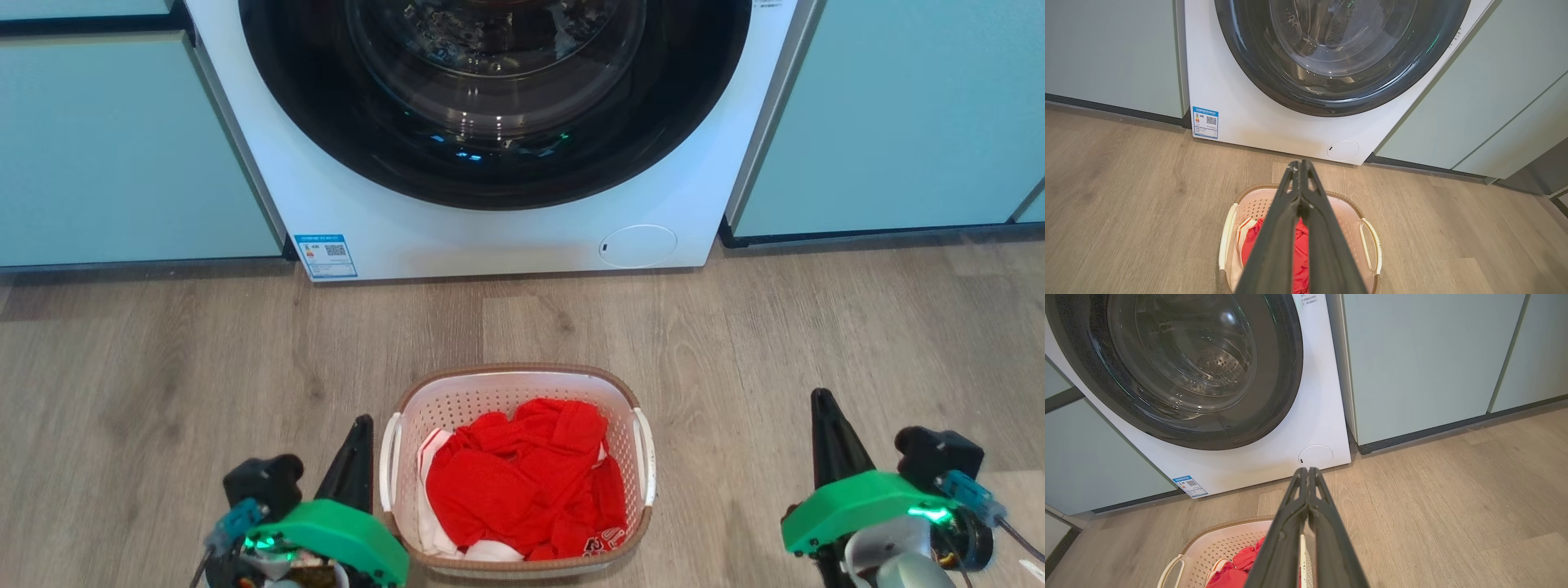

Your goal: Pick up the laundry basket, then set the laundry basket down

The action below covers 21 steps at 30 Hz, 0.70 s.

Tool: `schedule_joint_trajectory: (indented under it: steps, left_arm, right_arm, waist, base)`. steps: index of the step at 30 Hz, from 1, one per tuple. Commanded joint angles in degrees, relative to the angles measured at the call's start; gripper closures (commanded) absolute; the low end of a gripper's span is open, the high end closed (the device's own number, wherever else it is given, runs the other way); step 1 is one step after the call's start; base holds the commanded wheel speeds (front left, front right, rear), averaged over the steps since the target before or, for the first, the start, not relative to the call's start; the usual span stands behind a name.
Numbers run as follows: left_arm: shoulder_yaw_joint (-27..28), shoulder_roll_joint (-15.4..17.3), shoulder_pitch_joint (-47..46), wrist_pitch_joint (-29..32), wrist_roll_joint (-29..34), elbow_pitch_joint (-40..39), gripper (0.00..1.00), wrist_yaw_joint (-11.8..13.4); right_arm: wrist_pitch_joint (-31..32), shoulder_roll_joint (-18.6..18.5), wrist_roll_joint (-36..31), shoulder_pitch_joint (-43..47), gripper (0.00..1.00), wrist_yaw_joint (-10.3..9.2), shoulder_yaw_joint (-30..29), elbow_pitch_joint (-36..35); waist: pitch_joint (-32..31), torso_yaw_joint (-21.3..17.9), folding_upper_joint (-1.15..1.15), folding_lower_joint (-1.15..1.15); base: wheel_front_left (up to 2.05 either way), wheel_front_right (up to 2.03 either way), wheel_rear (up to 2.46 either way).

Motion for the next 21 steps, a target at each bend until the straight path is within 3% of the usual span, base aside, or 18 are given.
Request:
schedule_joint_trajectory:
  steps: [1, 21]
  left_arm:
    - [1.28, 0.39, -3.09, 0.21, -1.15, -2.01, 1.00, -0.20]
    - [4.43, 0.84, -3.77, 3.16, -13.40, -2.38, 1.00, -1.26]
  right_arm:
    - [0.33, -0.65, 1.25, -2.66, 1.00, 0.01, -0.31, -1.84]
    - [3.15, -1.10, 14.21, -3.30, 1.00, 0.03, -1.42, -1.74]
  waist:
    - [0.00, 0.01, 0.00, 0.00]
    - [-0.02, 0.06, 0.00, 0.00]
  base:
    - [0.00, 0.00, 0.00]
    - [0.00, 0.00, 0.00]
